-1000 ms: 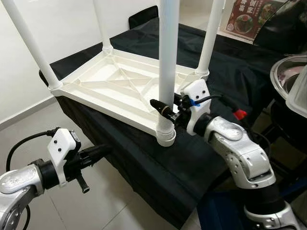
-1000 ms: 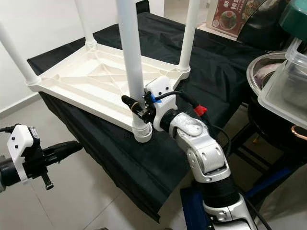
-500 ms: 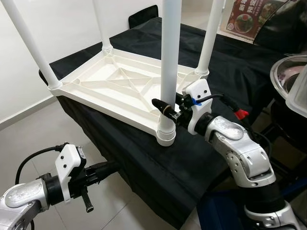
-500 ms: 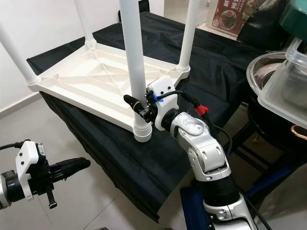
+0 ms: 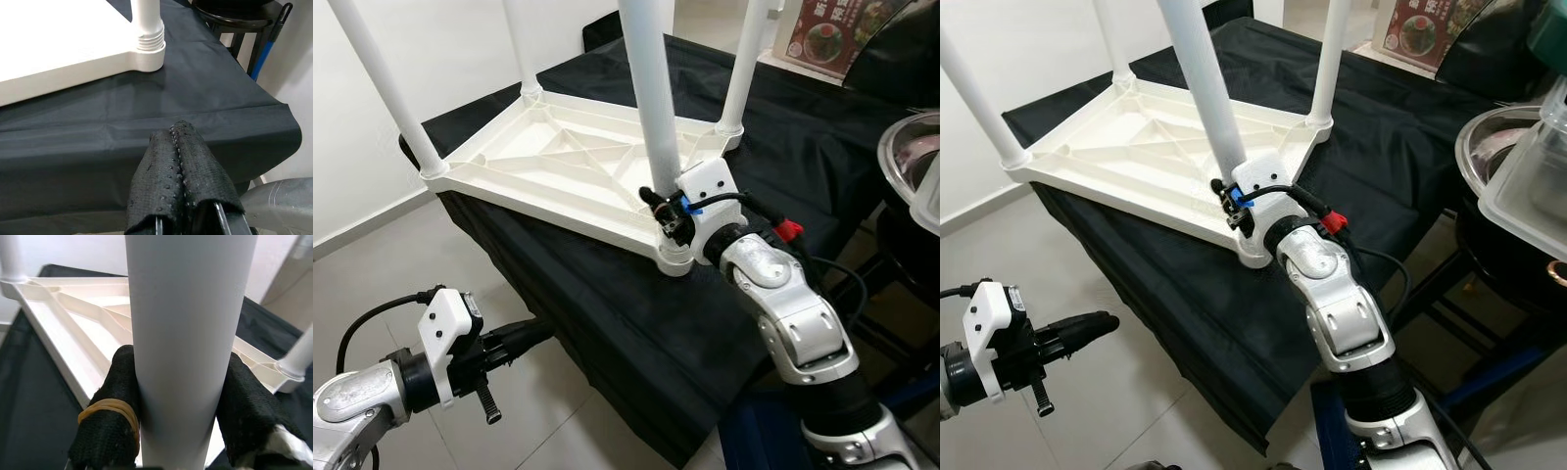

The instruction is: Building children table

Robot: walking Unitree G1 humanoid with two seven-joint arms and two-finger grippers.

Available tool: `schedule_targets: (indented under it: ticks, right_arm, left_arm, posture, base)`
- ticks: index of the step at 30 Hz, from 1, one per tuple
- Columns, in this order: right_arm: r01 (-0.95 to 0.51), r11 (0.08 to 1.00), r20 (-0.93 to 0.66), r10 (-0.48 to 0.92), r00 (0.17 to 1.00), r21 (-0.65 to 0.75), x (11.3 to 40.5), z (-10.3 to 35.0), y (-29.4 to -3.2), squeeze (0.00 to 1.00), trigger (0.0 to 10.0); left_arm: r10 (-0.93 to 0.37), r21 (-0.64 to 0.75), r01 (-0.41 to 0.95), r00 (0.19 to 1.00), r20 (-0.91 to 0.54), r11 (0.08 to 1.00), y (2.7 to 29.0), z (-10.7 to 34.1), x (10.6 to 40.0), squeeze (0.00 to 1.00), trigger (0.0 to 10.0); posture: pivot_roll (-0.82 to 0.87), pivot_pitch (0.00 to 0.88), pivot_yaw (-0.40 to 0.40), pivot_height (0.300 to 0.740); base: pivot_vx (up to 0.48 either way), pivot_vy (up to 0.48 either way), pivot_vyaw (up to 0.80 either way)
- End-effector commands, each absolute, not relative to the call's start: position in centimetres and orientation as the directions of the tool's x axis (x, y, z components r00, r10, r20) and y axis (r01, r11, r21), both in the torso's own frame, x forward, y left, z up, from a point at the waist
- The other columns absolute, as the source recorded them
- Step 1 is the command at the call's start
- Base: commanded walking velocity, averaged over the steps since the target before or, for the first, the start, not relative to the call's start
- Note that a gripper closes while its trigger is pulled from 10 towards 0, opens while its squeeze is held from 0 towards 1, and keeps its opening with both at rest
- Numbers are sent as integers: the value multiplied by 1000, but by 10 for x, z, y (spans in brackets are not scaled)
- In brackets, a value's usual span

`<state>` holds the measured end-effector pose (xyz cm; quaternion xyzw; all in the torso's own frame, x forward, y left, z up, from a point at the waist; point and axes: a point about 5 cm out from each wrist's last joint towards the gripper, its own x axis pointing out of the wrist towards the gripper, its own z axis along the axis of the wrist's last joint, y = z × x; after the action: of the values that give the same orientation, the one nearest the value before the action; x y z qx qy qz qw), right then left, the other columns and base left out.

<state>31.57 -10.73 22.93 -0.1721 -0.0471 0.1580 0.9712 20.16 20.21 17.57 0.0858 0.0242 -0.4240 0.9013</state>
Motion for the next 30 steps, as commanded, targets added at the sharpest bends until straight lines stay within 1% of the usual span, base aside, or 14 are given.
schedule_targets:
  ticks: [1, 4, 5, 6, 11, 17, 19, 22, 23, 25, 26, 27, 28, 30]
  right_arm:
    - [-161, 932, -118, 129, 985, -325, 318, 196, -129, 0, 10000]
    - [91, 996, -291, -86, 953, 4, 315, 173, -139, 0, 10000]
    - [91, 996, -291, -86, 953, 4, 315, 173, -139, 0, 10000]
    - [151, 984, -325, -111, 939, 98, 317, 171, -140, 0, 10000]
    - [208, 960, -344, -134, 929, 188, 321, 172, -140, 0, 10000]
    - [206, 967, -295, -155, 943, 152, 326, 183, -143, 0, 10000]
    - [30, 997, -109, -23, 994, 64, 328, 206, -130, 0, 10000]
    - [30, 997, -109, -23, 994, 64, 328, 206, -130, 0, 10000]
    - [-24, 1000, -35, 24, 999, 12, 328, 216, -125, 0, 10000]
    - [-24, 1000, -35, 24, 999, 12, 328, 216, -125, 0, 10000]
    - [-77, 995, 33, 79, 996, -56, 326, 225, -123, 0, 10000]
    - [-77, 995, 33, 79, 996, -56, 326, 225, -123, 0, 10000]
    - [-135, 984, 70, 144, 987, -117, 324, 230, -120, 0, 10000]
    - [-135, 984, 70, 144, 987, -117, 324, 230, -120, 0, 10000]
  left_arm:
    - [-756, 138, 763, 646, -109, 632, 202, 175, 202, 0, 10000]
    - [-758, 142, 763, 645, -95, 631, 198, 177, 204, 0, 10000]
    - [-758, 142, 763, 645, -95, 631, 198, 177, 204, 0, 10000]
    - [-761, 143, 764, 643, -91, 629, 197, 177, 204, 0, 10000]
    - [-764, 144, 767, 640, -88, 626, 195, 177, 205, 0, 10000]
    - [-766, 145, 768, 637, -80, 624, 193, 177, 207, 0, 10000]
    - [-771, 145, 771, 633, -72, 620, 190, 177, 209, 0, 10000]
    - [-771, 145, 771, 633, -72, 620, 190, 177, 209, 0, 10000]
    - [-772, 145, 772, 632, -70, 619, 189, 177, 209, 0, 10000]
    - [-772, 145, 772, 632, -70, 619, 189, 177, 209, 0, 10000]
    - [-773, 147, 773, 631, -68, 617, 189, 178, 210, 0, 10000]
    - [-773, 147, 773, 631, -68, 617, 189, 178, 210, 0, 10000]
    - [-774, 149, 773, 630, -66, 616, 188, 178, 210, 0, 10000]
    - [-774, 149, 773, 630, -66, 616, 188, 178, 210, 0, 10000]
  posture:
    - [9, 159, -1, 740]
    - [11, 162, 0, 740]
    - [11, 162, 0, 740]
    - [11, 161, 0, 740]
    - [11, 162, -2, 740]
    - [9, 164, -2, 740]
    - [4, 162, 1, 740]
    - [4, 162, 1, 740]
    - [2, 161, 3, 740]
    - [2, 161, 3, 740]
    - [2, 160, 2, 740]
    - [2, 160, 2, 740]
    - [-2, 159, 3, 740]
    - [-2, 159, 3, 740]
  base:
    - [0, 0, 0]
    - [0, 0, 0]
    - [0, 0, 0]
    - [0, 0, 0]
    - [0, 0, 0]
    - [0, 0, 0]
    - [0, 0, 0]
    - [0, 0, 0]
    - [0, 0, 0]
    - [0, 0, 0]
    - [0, 0, 0]
    - [0, 0, 0]
    - [0, 0, 0]
    - [0, 0, 0]
